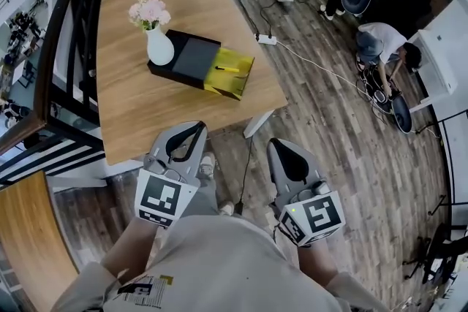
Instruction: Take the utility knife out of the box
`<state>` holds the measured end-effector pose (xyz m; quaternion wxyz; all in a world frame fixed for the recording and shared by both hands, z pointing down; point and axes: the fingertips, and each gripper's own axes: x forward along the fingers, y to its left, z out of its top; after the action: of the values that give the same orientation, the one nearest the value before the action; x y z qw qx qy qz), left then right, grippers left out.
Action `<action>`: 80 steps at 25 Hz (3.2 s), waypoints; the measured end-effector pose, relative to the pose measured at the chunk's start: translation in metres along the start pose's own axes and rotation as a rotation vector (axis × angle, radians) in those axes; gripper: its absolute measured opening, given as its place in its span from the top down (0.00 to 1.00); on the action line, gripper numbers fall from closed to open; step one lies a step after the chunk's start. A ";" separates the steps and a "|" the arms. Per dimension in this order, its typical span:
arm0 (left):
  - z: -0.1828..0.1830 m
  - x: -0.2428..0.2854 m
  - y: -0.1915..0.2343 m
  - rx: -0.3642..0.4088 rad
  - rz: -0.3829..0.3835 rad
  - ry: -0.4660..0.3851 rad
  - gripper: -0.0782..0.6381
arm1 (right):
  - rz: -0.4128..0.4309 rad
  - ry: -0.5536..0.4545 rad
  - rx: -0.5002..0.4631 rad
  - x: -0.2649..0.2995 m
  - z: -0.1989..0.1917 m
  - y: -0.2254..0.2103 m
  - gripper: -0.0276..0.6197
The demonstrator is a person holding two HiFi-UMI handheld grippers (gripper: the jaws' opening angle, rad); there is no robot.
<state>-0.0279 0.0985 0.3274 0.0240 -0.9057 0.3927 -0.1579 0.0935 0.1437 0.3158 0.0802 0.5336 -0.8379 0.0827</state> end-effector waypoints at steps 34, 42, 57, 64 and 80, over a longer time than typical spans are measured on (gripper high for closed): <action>-0.001 0.167 0.181 -0.071 -0.163 -0.028 0.89 | 0.004 0.063 -0.001 0.248 0.061 -0.060 0.96; -0.009 0.184 0.187 -0.028 -0.110 0.015 0.89 | 0.036 0.084 -0.015 0.262 0.054 -0.084 0.95; -0.013 0.233 0.190 -0.055 0.004 0.078 0.89 | 0.234 0.158 0.038 0.303 0.033 -0.141 0.89; -0.043 0.253 0.193 -0.070 -0.001 0.164 0.89 | 0.320 0.309 -0.090 0.346 -0.010 -0.144 0.79; -0.140 0.295 0.213 -0.148 -0.035 0.389 0.89 | 0.474 0.680 -0.334 0.433 -0.163 -0.131 0.77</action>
<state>-0.0312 -0.2489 0.5032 -0.1215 -0.8641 0.3847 -0.3008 0.0392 -0.2557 0.5776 0.4151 0.2492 -0.8648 0.1329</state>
